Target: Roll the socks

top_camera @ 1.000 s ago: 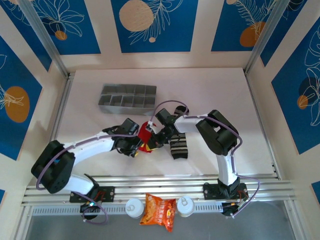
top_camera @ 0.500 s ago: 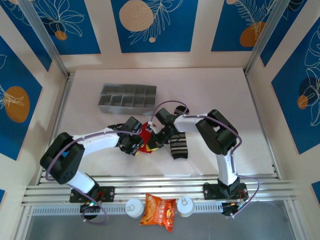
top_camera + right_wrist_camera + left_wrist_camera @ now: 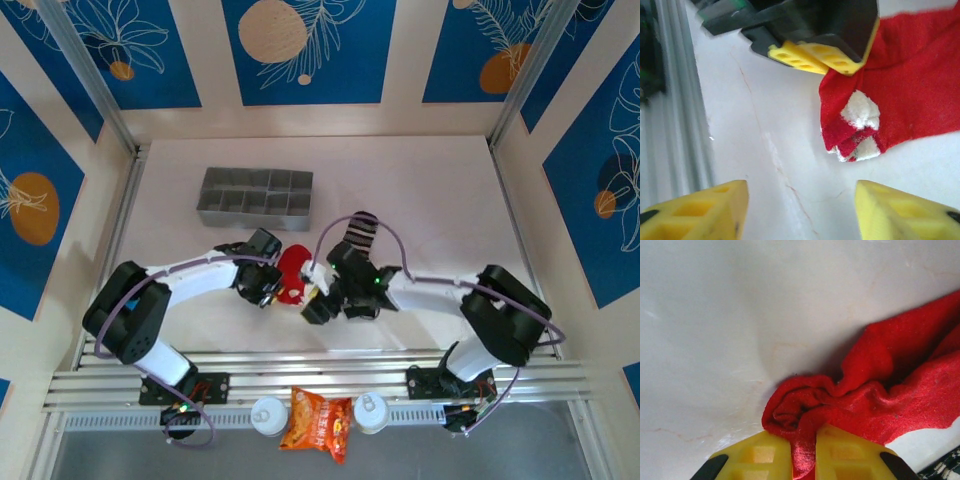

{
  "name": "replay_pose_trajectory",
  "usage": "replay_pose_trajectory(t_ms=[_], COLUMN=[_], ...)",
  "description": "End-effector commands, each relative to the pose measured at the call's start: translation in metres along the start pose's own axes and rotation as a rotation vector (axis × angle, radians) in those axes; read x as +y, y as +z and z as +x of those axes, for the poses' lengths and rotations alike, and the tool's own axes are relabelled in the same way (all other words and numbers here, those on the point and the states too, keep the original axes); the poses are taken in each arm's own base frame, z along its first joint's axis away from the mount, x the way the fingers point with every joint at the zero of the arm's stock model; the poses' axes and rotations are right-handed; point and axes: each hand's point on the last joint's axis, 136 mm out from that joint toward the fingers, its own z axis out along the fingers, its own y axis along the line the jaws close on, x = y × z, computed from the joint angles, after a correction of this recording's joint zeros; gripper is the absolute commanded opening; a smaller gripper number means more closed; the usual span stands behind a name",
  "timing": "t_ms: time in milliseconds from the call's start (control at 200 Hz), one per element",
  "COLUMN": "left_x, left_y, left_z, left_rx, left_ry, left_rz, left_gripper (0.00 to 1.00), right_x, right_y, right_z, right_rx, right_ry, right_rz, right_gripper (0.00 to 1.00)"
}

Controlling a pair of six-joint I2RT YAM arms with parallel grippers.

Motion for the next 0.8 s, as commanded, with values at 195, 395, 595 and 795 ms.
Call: replay_pose_trajectory(t_ms=[195, 395, 595, 795], left_x=[0.047, 0.044, 0.039, 0.035], left_y=[0.001, 0.002, 0.003, -0.004], left_z=[-0.003, -0.006, -0.007, -0.009], left_rx=[0.041, 0.079, 0.113, 0.115], left_ry=[-0.026, -0.021, -0.012, -0.025], left_rz=[-0.195, -0.191, -0.177, -0.152], left_gripper=[0.15, 0.15, 0.15, 0.15], right_x=[-0.022, -0.021, -0.020, -0.026], right_y=[0.032, 0.055, 0.067, 0.071], right_z=[-0.028, -0.030, -0.028, -0.007], right_rx=[0.014, 0.042, 0.072, 0.155], right_ry=[-0.613, -0.668, -0.651, -0.568], right_rz=[0.392, 0.401, 0.397, 0.387], right_gripper=[0.60, 0.56, 0.43, 0.13])
